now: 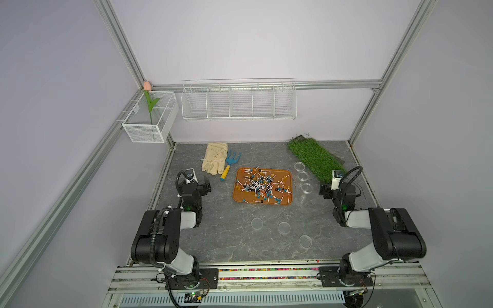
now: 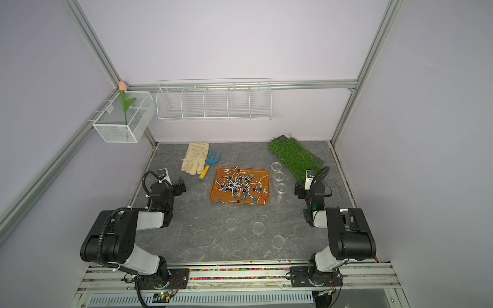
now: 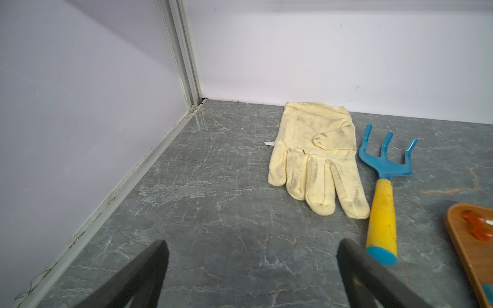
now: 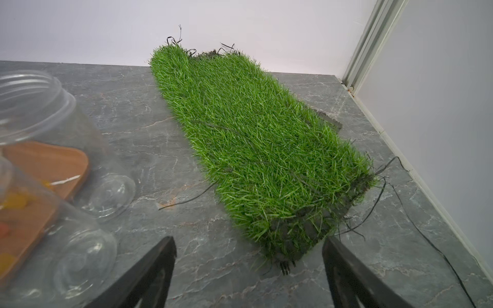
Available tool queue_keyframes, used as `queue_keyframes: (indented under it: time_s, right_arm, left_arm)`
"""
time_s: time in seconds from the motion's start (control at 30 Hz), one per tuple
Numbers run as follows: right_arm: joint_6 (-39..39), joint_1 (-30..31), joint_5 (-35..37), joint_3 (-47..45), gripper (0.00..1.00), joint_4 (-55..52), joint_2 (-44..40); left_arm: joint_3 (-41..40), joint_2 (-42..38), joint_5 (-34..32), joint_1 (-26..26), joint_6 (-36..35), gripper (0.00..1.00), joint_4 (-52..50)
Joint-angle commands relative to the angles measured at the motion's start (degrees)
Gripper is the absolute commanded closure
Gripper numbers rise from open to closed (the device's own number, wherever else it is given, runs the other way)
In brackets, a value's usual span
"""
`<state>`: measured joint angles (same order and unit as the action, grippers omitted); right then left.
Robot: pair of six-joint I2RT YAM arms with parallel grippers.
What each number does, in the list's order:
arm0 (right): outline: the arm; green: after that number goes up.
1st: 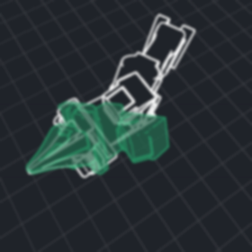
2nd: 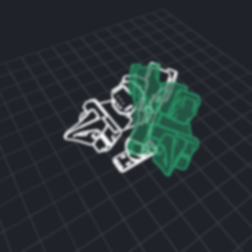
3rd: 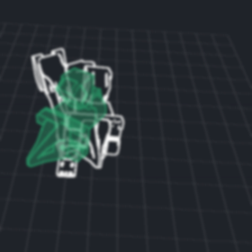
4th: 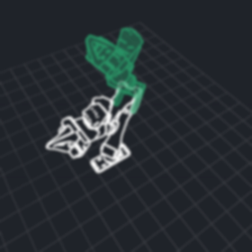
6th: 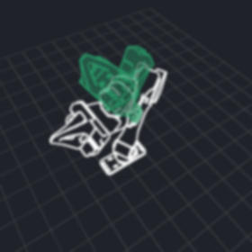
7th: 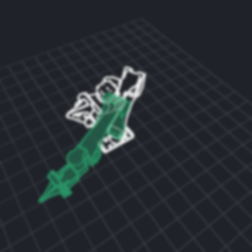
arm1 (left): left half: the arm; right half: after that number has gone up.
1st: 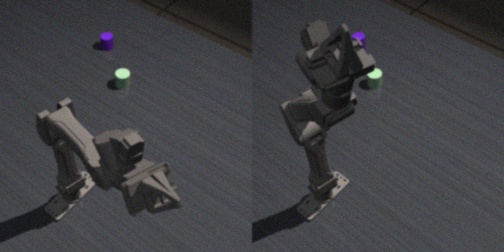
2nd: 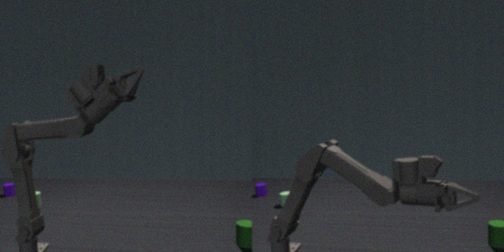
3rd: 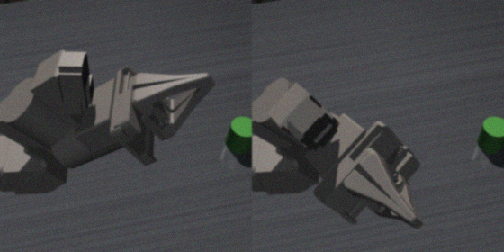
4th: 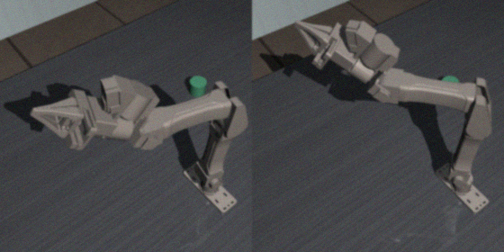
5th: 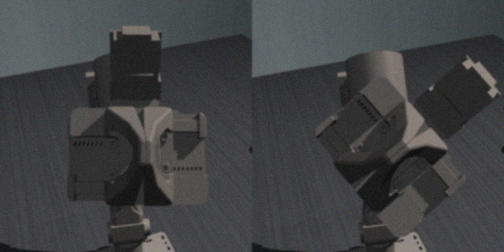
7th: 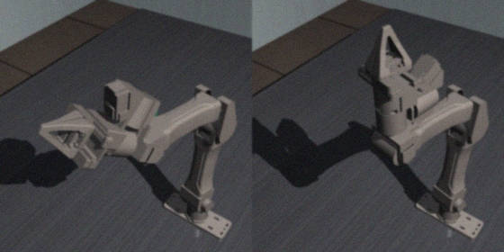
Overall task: Pour the candies out of the jar
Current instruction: Reset both arms
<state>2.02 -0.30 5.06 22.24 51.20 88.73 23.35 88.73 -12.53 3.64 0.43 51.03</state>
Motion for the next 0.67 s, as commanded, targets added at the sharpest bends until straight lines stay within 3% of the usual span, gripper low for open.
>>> queue_keyframes:
  time_s: [0.0, 0.63]
  right_arm:
    - [-0.4, -0.1, -0.8, -0.2, 0.11, -0.3, -0.3]
    - [-0.4, -0.2, -1.4, -0.7, 0.11, 0.2, -0.6]
  left_arm:
    - [-0.2, 0.2, 0.4, -0.4, 0.4, 0.01, -0.2]
    - [-0.4, 0.2, 0.4, -0.4, 0.3, 0.01, -0.1]
